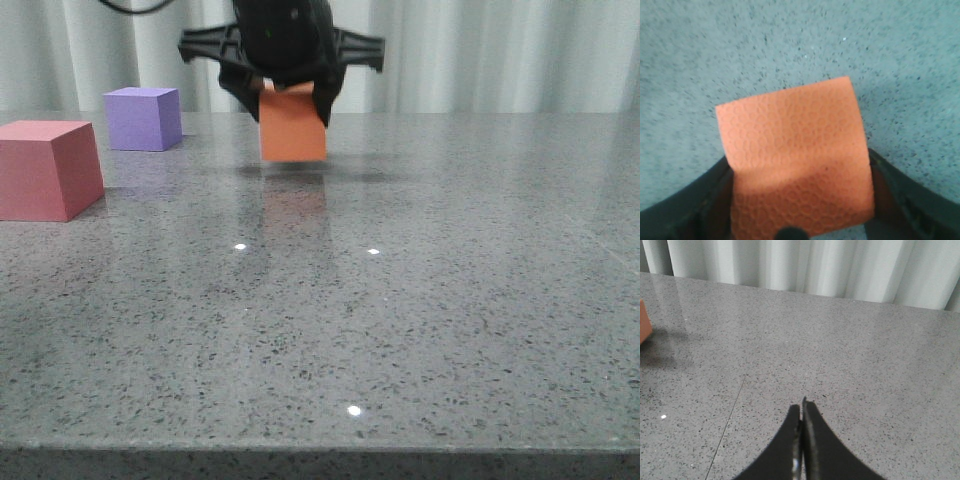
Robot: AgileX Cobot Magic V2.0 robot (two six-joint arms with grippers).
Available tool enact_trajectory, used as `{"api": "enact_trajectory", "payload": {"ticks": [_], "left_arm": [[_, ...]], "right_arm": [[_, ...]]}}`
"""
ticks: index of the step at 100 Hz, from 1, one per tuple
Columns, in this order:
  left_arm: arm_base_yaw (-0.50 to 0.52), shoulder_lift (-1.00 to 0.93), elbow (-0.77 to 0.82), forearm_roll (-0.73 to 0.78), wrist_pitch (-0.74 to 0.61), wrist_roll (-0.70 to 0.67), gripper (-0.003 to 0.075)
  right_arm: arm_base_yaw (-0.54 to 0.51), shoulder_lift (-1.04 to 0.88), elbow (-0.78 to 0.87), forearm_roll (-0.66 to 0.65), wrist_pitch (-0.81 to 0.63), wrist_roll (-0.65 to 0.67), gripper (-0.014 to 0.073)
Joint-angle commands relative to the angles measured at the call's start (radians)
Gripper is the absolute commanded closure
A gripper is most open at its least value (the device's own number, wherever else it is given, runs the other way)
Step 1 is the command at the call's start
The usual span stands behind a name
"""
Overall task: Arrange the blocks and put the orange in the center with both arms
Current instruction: 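Lift the orange cube with the left gripper toward the purple cube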
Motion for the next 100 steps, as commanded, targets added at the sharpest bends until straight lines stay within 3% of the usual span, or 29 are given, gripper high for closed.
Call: {"api": "enact_trajectory", "payload": {"ticks": [1,25,47,79,100], "left_arm": [[0.0,-0.122,-0.032,0.014,-0.021,0.035,0.048],[0.022,-0.265,-0.032,-0.034,0.04,0.239,0.0479],[0.14,-0.382,-0.01,-0.211,0.047,0.459,0.048],[0.37,-0.488,0.173,-0.401,-0.027,0.618,0.048],[0.431,-0.488,0.29,-0.464,-0.142,0.653,0.048]], "right_arm": [[-0.005,0.013,-0.026,-0.018,-0.079,-0.001,0.0663],[-0.005,0.013,-0.026,-0.018,-0.079,-0.001,0.0663],[-0.005,0.013,-0.026,-0.018,-0.079,-0.001,0.0663],[-0.005,0.013,-0.026,-0.018,-0.079,-0.001,0.0663],[-0.005,0.013,-0.026,-0.018,-0.079,-0.001,0.0663]]}}
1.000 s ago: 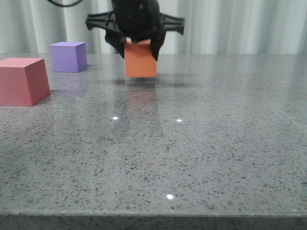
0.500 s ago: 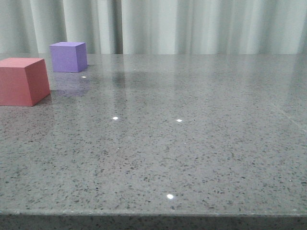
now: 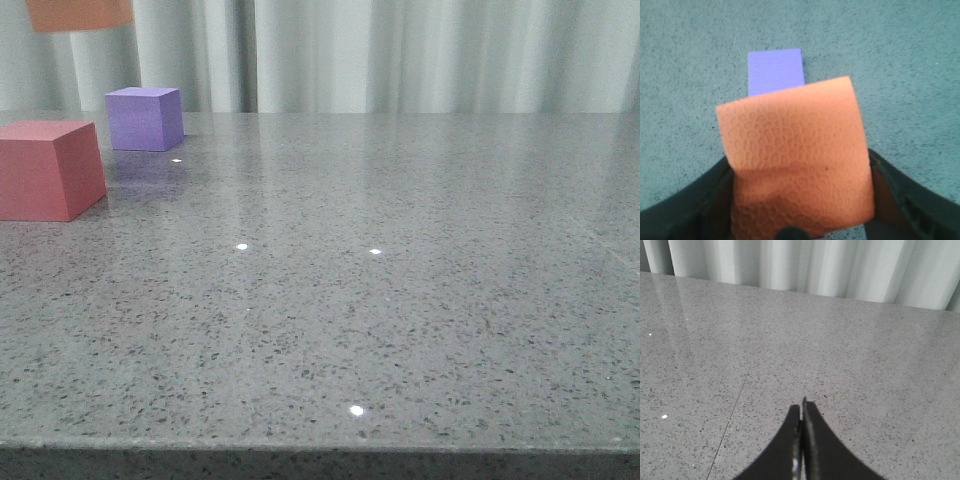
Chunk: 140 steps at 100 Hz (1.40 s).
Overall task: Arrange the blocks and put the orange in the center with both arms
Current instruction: 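Lift the orange cube with the left gripper toward the purple cube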
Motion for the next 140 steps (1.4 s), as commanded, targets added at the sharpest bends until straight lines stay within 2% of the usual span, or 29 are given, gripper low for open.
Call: {"api": "enact_trajectory", "payload": {"ticks": [1,28,75,140], "left_arm": [[0.014,-0.049,0.018,-0.027,-0.124,0.01,0.048],[0.014,-0.04,0.13,-0.027,-0.248,0.01,0.048],[0.014,0.092,0.137,-0.027,-0.255,0.01,0.048],[0.022,0.108,0.137,-0.005,-0.266,0.01,0.0479]], "right_arm": [[-0.005,0.011,-0.026,-0.018,-0.079,-0.001,0.0663],[-0.005,0.011,-0.026,-0.018,-0.079,-0.001,0.0663],[-0.005,0.011,-0.026,-0.018,-0.079,-0.001,0.0663],[-0.005,0.011,-0.026,-0.018,-0.079,-0.001,0.0663]]}}
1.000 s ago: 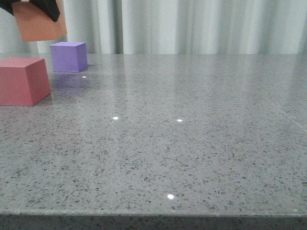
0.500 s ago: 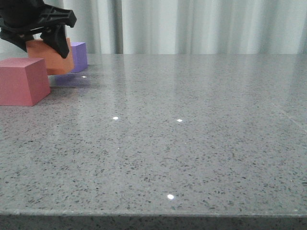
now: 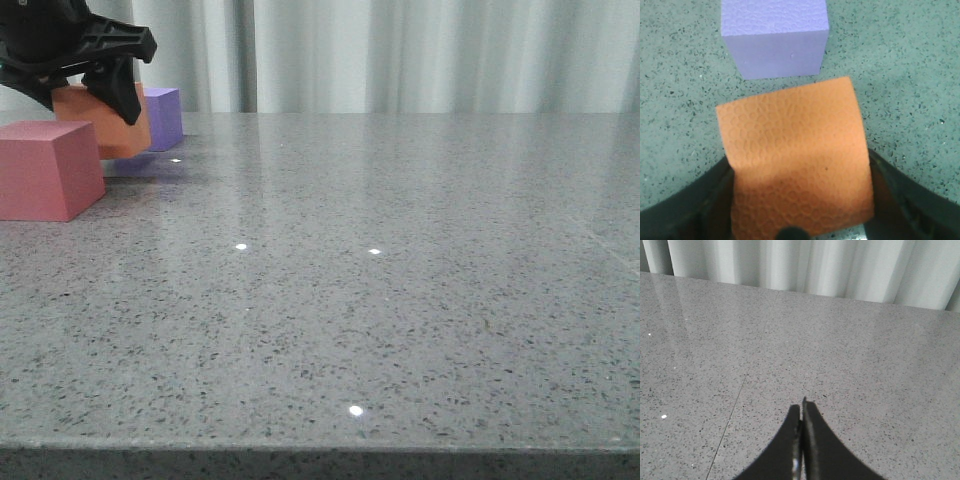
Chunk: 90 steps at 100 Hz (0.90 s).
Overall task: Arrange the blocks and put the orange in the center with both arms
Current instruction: 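Lift the orange cube with the left gripper toward the purple cube, then lower the orange cube between the pink and purple cubes, open left gripper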
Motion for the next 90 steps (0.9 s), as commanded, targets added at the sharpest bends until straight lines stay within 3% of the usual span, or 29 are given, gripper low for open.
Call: {"api": "enact_trajectory", "payload": {"ticks": [1,90], "left_arm": [[0.002,-0.043,-0.025,0.005,-0.06,0.0,0.0479],[0.002,-0.013,-0.023,0.011,-0.076,0.0,0.0477]], "right_arm": [[-0.005,0.011,-0.026,-0.017,-0.079,-0.001,0.0663],[-0.005,0.011,-0.026,-0.017,-0.079,-0.001,0.0663]]}}
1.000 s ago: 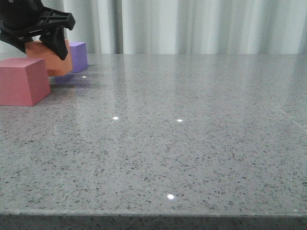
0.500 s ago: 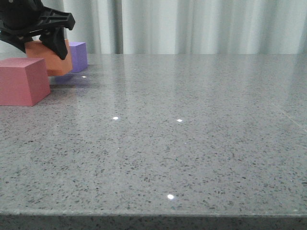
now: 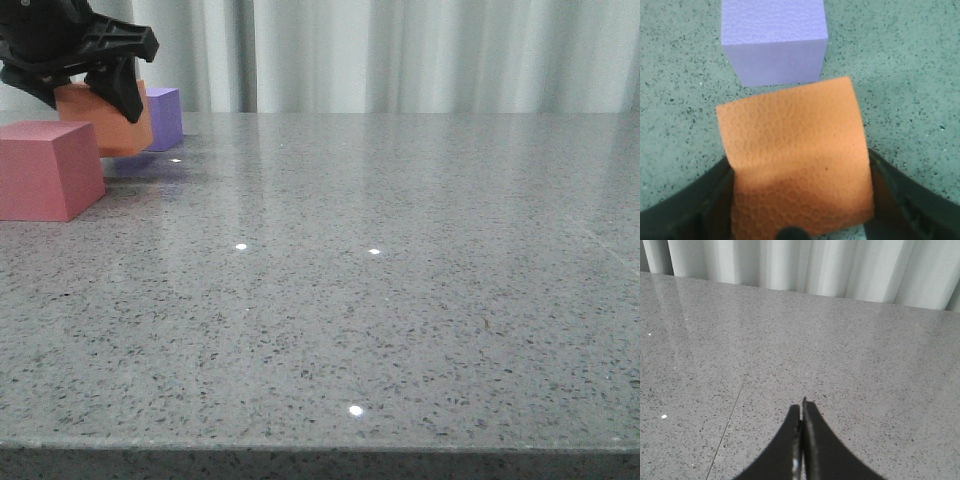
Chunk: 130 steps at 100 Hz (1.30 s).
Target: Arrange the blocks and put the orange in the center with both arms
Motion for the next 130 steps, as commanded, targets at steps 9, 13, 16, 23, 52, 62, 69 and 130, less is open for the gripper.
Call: {"api": "enact_trajectory", "payload": {"ticks": [9,13,16,23,52,62,69,130], "left_arm": [[0.002,-0.018,-0.023,0.006,-0.051,0.0,0.047],[0.002,-0.015,-0.023,0.006,-0.051,0.0,0.0446],[0.002,-0.015,-0.023,0.006,-0.051,0.0,0.0421],[0.002,-0.015,-0.023,0.008,-0.053,0.0,0.0322],[0.002,-0.04,-0.023,0.02,-0.044,0.0,0.0031],[0.002,-0.082,-0.023,0.02,-0.046,0.0,0.0031],[0.002,-0.126,-0.023,0.015,-0.046,0.0,0.0031],[0.002,-0.803,0.365,0.032,-0.187,-0.008,0.0031]], "right_arm": [[-0.005,0.011,-0.026,-0.017,-0.079,-0.001,0.0663],[-0.005,0.011,-0.026,-0.017,-0.079,-0.001,0.0663],[-0.005,0.011,-0.026,-0.017,-0.079,-0.001,0.0663],[-0.005,0.011,-0.026,-0.017,-0.079,-0.001,0.0663],[-0.005,0.011,-0.026,-0.017,-0.079,-0.001,0.0663],[-0.005,0.011,-0.026,-0.017,-0.079,-0.001,0.0663],[-0.005,0.011,-0.026,-0.017,-0.079,-0.001,0.0663],[-0.005,0.011,-0.026,-0.017,-0.079,-0.001,0.0663]]}}
